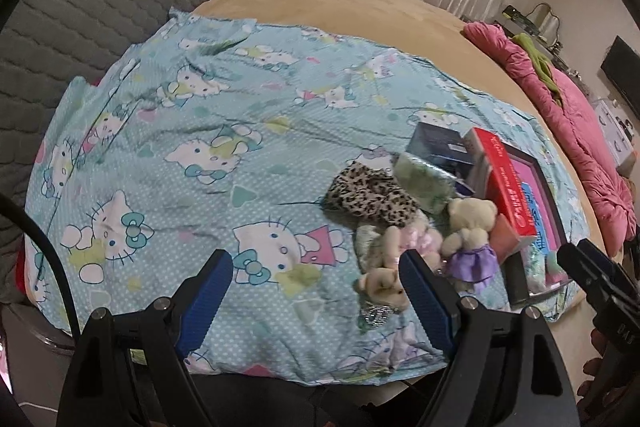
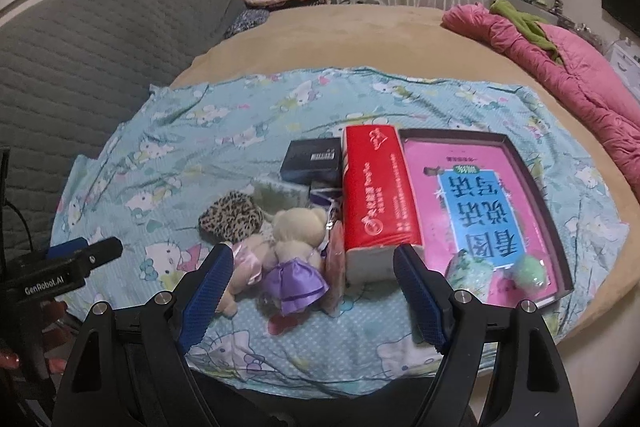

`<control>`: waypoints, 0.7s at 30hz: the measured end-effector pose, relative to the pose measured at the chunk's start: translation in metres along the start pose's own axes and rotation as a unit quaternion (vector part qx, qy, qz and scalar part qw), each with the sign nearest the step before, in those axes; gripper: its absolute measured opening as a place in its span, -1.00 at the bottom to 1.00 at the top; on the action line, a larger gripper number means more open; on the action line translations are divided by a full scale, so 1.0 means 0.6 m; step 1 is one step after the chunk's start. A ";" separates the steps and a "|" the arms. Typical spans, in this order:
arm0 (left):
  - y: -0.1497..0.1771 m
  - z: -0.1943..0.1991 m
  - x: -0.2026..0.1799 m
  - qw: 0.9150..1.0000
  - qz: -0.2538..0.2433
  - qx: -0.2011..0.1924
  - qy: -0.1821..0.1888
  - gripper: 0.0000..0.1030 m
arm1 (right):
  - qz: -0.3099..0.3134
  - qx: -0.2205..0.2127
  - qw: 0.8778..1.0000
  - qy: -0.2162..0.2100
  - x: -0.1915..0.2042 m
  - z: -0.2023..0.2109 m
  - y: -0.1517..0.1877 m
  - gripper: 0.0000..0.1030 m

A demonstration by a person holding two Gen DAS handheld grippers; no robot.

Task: Organize soft objects
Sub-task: 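Grasp the purple-dressed teddy bear with right tool while left tool grasps the leopard-print cloth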

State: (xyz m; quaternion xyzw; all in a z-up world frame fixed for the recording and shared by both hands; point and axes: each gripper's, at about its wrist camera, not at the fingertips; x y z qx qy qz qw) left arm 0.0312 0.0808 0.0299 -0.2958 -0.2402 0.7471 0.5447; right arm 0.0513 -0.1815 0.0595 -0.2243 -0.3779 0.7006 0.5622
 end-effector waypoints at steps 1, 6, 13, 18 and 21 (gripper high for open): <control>0.001 -0.005 0.002 1.000 0.003 0.002 0.001 0.64 | 0.002 0.004 1.000 0.001 0.002 -0.006 0.003 0.61; -0.002 -0.026 0.004 1.000 0.008 0.009 0.007 0.64 | 0.010 0.011 1.000 0.000 0.014 -0.028 0.017 0.61; -0.004 -0.062 -0.005 1.000 0.010 0.020 0.021 0.64 | 0.021 0.032 0.999 -0.013 0.039 -0.061 0.037 0.61; -0.003 -0.094 -0.006 0.998 0.023 0.033 0.038 0.64 | 0.031 0.045 0.998 -0.014 0.056 -0.086 0.054 0.61; -0.002 -0.108 -0.006 0.998 0.025 0.035 0.039 0.64 | 0.039 0.050 0.998 -0.013 0.064 -0.100 0.061 0.61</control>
Point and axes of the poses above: each gripper's, at about its wrist camera, not at the fingertips, and z roughly against the way its jaws point, x to its left, y to its underside, and after that the axes turned 13 degrees about -x, right-handed
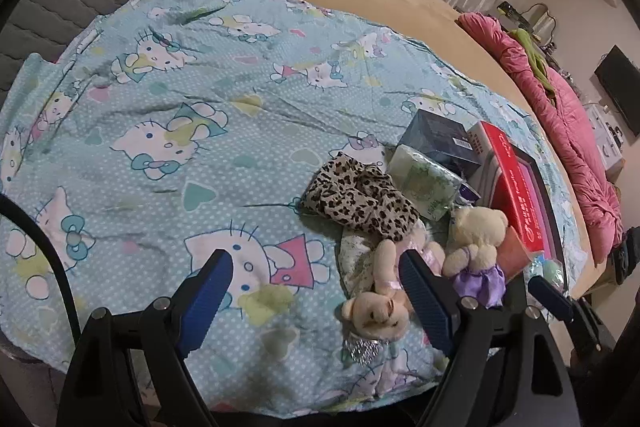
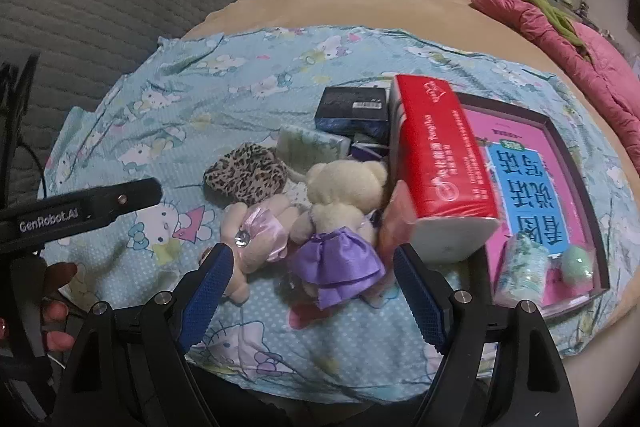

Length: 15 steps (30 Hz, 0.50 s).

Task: Organize soft objects
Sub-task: 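Grasp the purple-dressed teddy bear with right tool while left tool grasps the leopard-print cloth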

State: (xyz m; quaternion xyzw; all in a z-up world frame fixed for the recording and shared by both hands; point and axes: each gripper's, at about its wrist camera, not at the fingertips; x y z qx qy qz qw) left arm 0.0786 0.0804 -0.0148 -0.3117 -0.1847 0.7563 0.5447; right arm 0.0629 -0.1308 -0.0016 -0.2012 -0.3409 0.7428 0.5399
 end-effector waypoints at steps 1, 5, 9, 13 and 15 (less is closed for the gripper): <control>-0.001 -0.007 0.001 1.000 0.003 0.003 0.001 0.64 | 0.002 0.001 1.000 0.001 0.002 -0.006 0.002 0.61; -0.009 -0.029 0.004 1.000 0.006 0.007 0.000 0.64 | 0.002 0.003 1.000 0.003 0.003 -0.022 0.002 0.61; -0.015 -0.060 0.000 1.000 -0.001 0.017 0.000 0.64 | 0.002 0.003 1.000 0.008 0.001 -0.033 0.003 0.62; -0.017 -0.093 -0.007 0.999 -0.014 0.031 -0.004 0.64 | 0.012 0.005 1.000 0.021 0.003 -0.046 0.003 0.61; -0.019 -0.107 -0.011 0.999 -0.017 0.033 -0.002 0.64 | 0.013 0.005 1.000 0.023 0.003 -0.050 0.004 0.58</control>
Point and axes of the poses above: each gripper's, at about its wrist camera, not at the fingertips, and z roughly against the way its jaws point, x to its left, y to its underside, and after that the axes turned 13 degrees about -x, right-handed
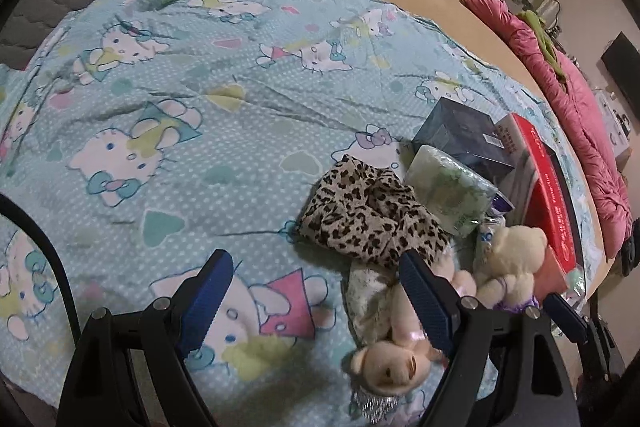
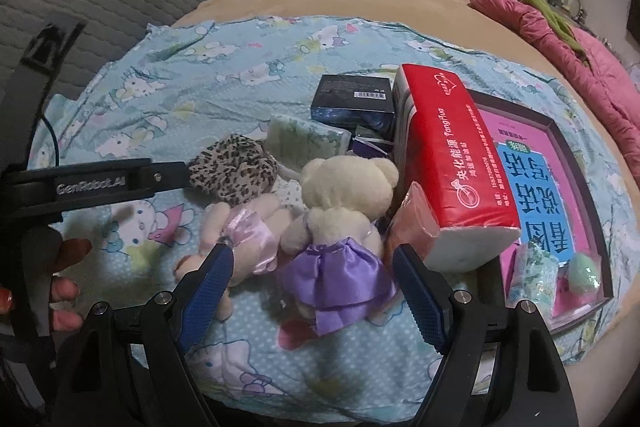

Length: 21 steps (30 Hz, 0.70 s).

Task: Organize soft objects
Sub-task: 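Grasp the purple-dressed teddy bear with right tool while left tool grasps the leopard-print cloth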

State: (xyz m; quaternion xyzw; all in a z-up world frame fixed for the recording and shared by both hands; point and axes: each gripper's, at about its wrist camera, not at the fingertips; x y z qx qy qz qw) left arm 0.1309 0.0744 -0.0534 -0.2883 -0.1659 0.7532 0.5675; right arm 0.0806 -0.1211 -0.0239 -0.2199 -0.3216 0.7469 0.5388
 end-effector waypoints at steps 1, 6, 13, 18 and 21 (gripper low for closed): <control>-0.002 -0.006 0.000 1.000 -0.001 0.001 0.001 0.64 | 0.000 0.001 1.000 -0.001 0.000 -0.004 0.000 0.55; -0.007 -0.042 0.002 1.000 0.005 0.013 0.007 0.64 | 0.012 0.008 1.000 0.016 0.000 -0.023 0.005 0.29; -0.010 -0.079 0.006 1.000 0.012 0.021 0.007 0.48 | 0.023 0.022 0.999 0.031 0.000 -0.051 0.012 0.17; -0.012 -0.089 0.006 1.000 0.015 0.016 0.006 0.37 | 0.028 0.018 0.999 0.033 0.001 -0.061 0.012 0.02; -0.012 -0.092 0.009 1.000 0.023 0.011 0.007 0.08 | 0.021 0.016 0.999 0.031 -0.005 -0.064 0.012 -0.06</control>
Point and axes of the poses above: each gripper's, at about its wrist camera, not at the fingertips, and z roughly against the way its jaws point, x to its left, y to its underside, and after that the axes turned 13 degrees about -x, right-handed
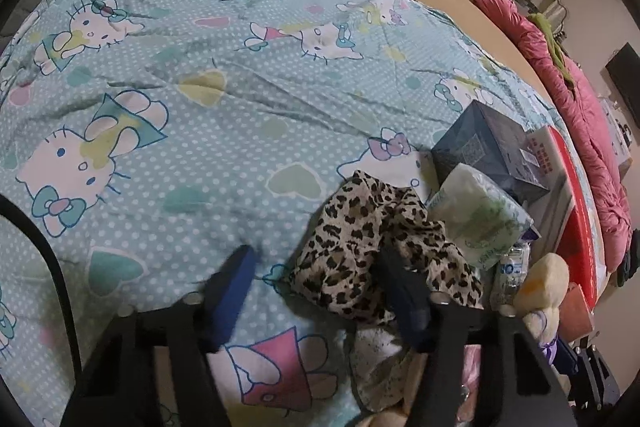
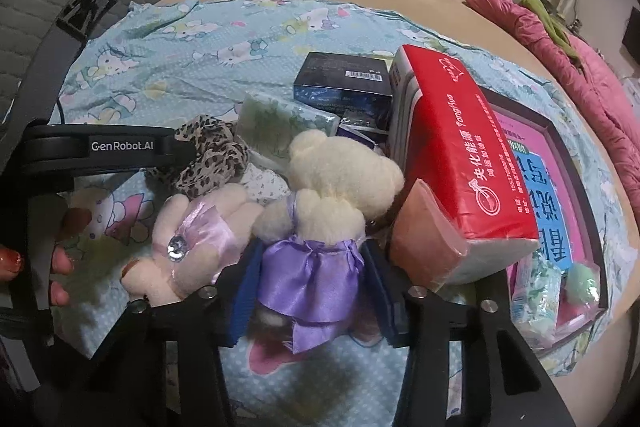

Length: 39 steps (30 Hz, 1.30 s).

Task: Organize soft objects

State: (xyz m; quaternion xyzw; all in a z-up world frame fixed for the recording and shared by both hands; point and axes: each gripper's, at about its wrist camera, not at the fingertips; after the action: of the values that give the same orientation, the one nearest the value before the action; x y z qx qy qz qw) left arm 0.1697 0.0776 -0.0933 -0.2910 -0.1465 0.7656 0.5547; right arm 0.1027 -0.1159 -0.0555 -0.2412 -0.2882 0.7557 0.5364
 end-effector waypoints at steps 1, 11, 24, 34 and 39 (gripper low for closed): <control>0.000 -0.001 0.002 1.000 0.002 -0.001 -0.002 -0.10 | -0.001 -0.001 1.000 -0.001 -0.001 0.002 0.000 -0.06; 0.003 0.009 0.008 0.999 0.028 -0.013 0.043 -0.78 | -0.018 -0.027 0.999 -0.020 -0.016 0.034 -0.015 -0.22; 0.006 0.113 0.005 0.997 0.014 -0.066 0.035 -0.79 | -0.006 -0.055 0.997 -0.062 0.008 0.065 -0.029 -0.24; -0.004 0.215 0.001 0.993 0.003 -0.121 0.014 -0.79 | -0.005 -0.077 0.994 -0.075 0.008 0.094 -0.040 -0.24; -0.007 0.252 -0.004 0.991 -0.003 -0.130 0.009 -0.79 | -0.007 -0.089 0.993 -0.076 0.003 0.114 -0.045 -0.24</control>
State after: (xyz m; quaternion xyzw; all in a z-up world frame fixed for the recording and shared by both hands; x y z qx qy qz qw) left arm 0.0814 0.0913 0.0287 -0.3672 -0.2408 0.7359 0.5154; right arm 0.0739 -0.1191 0.0120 -0.2281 -0.3956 0.7394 0.4947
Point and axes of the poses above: each gripper's, at about its wrist camera, not at the fingertips, and z roughly against the way its jaws point, x to its left, y to its underside, and after that the axes turned 13 degrees about -x, right-handed
